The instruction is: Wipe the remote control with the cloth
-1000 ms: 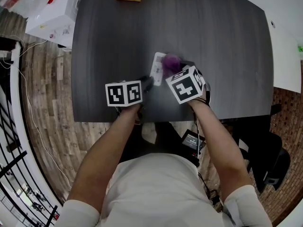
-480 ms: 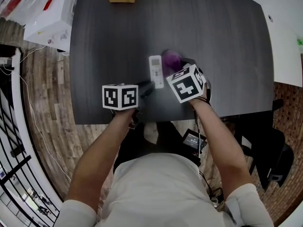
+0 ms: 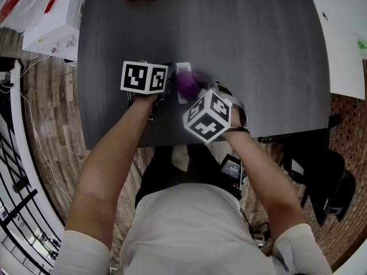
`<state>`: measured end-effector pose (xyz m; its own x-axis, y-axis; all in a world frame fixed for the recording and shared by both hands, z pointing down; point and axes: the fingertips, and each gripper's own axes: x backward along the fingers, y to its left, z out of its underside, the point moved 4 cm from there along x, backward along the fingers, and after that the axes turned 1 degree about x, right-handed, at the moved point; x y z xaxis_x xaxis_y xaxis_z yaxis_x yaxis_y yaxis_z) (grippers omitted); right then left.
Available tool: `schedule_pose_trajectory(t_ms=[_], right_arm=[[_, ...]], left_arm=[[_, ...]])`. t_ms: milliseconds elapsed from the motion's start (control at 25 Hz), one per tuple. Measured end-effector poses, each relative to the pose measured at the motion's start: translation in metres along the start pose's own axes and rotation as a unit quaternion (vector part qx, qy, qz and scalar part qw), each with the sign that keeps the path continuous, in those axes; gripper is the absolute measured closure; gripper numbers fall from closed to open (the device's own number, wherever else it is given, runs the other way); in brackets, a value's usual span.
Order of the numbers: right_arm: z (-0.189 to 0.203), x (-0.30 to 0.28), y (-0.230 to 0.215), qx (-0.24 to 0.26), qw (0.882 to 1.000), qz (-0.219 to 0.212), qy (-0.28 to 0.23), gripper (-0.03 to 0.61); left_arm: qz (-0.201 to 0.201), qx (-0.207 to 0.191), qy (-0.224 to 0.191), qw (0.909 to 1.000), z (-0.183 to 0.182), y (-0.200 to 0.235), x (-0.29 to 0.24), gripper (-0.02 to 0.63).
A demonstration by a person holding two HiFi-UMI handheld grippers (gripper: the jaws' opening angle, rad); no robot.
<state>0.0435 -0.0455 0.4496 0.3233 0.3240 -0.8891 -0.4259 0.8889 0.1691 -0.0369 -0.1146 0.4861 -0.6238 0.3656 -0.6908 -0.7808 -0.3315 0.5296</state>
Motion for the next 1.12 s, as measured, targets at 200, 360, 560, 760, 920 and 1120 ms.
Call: schedule_pose_trajectory(t_ms=[200,360,560,760,920,1120], right_arm=[[0.002,-0.007,0.008,0.043,0.999,-0.001,0.020,0.446],[0.003,-0.008,0.008,0.053,0.998,-0.004,0.022,0.446],[-0.001,-0.010,0.011,0.072,0.997,-0.006,0.032,0.446],[0.001,-0.012,0.013,0.089,0.995,0.004,0.038,0.446],[-0.001,-0.011,0.011,0.085,0.996,0.001,0.034,0.446],[-0.007,-0.010,0.014,0.106,0.994,0.006,0.038,0.446]], left_arm=[[0.012,-0.003,0.005,0.9999,-0.005,-0.003,-0.006,0.569],[0.009,0.002,-0.007,0.9999,-0.011,-0.003,-0.003,0.569],[-0.010,-0.036,0.010,0.9993,-0.009,-0.003,-0.009,0.572],[-0.015,-0.033,-0.009,0.9993,-0.015,-0.002,-0.006,0.584],[-0.006,-0.063,-0.003,0.9980,-0.016,-0.010,-0.010,0.584],[-0.019,-0.065,0.001,0.9977,-0.012,-0.008,-0.011,0.584]])
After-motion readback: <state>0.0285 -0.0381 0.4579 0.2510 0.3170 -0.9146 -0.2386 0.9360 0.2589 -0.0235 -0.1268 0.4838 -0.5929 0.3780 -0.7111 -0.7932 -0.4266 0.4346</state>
